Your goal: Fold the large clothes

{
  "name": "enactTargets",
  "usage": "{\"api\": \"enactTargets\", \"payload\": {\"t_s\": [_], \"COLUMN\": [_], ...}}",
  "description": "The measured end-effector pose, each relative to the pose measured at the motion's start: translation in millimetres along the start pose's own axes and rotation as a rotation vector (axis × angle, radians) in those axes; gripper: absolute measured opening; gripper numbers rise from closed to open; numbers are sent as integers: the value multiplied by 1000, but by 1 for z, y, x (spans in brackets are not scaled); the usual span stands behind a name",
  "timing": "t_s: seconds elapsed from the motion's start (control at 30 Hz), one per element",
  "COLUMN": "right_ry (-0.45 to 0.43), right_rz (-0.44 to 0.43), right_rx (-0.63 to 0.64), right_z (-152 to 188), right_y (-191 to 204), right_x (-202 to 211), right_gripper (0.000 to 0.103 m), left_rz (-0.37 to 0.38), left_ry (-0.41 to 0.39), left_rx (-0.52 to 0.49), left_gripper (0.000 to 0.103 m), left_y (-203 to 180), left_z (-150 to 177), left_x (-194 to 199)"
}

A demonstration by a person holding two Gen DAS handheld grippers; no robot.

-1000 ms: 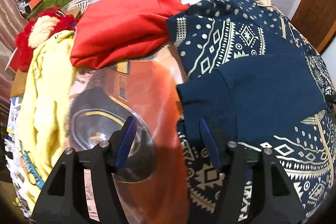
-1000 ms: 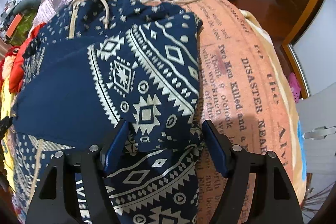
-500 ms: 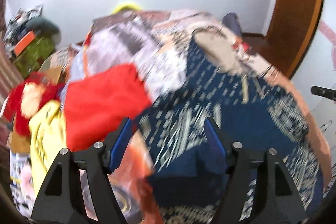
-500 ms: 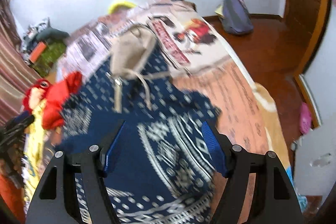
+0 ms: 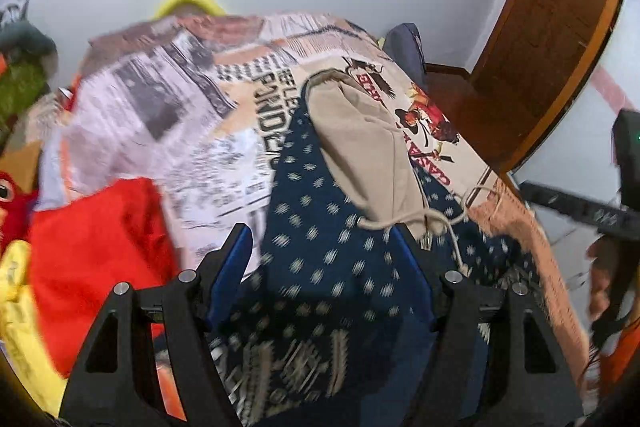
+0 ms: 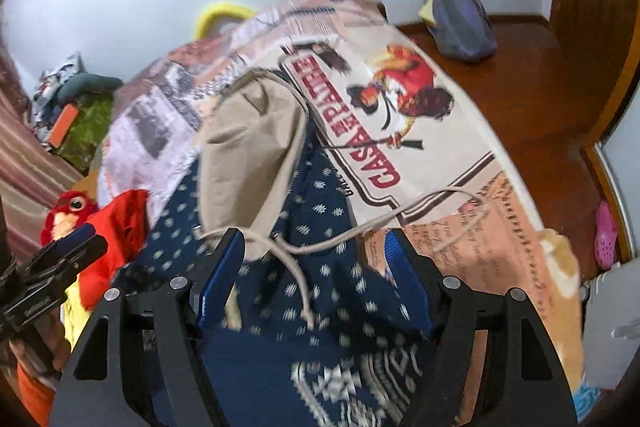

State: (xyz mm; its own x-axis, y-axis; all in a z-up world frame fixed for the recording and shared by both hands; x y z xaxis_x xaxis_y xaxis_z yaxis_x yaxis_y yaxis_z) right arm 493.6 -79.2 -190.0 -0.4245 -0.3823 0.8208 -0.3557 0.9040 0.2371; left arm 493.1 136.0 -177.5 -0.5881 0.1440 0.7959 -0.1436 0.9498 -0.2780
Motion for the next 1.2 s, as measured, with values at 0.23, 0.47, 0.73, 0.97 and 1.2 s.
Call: {"api": "enactTargets", "payload": {"t_s": [0.23, 0.47, 0.73, 0.97, 1.2], "right_ry": [109, 153, 111, 25, -71], "right_rz": [16, 24, 15, 19, -65], "right_rx": [-52, -48, 13, 105, 178], "right_z": [-18, -22, -17, -12, 18], "right_y": [-6, 5, 11, 26, 54], "right_x": [-77, -122, -117, -54, 31], "right_gripper": [69, 68, 20, 11, 11], "left_rz": [57, 44, -52, -31, 47], "left_ry": [100, 129, 65, 32, -26], "left_rx": [54, 158, 55, 48, -70], "left_gripper": [48, 48, 10, 5, 5], "left_y": [-5, 10, 1, 0, -20], "left_z": [-12, -15, -8, -14, 22], "left_x": [-73, -126, -128, -71, 34]}}
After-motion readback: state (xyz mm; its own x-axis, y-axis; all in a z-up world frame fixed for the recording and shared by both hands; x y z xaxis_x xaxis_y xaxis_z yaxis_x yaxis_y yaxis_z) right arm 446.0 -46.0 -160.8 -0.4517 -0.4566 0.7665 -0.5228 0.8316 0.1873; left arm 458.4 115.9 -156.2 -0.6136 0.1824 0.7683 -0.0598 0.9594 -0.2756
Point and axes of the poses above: each gripper's, at about its wrist camera, not at the fingertips, and x roughly against the way its jaws point, y to its left, z to its underside, the point moved 3 cm from there along -x, roughly the way its jaws point, and after that the axes turned 10 degrees about x, right-handed, at the moved point
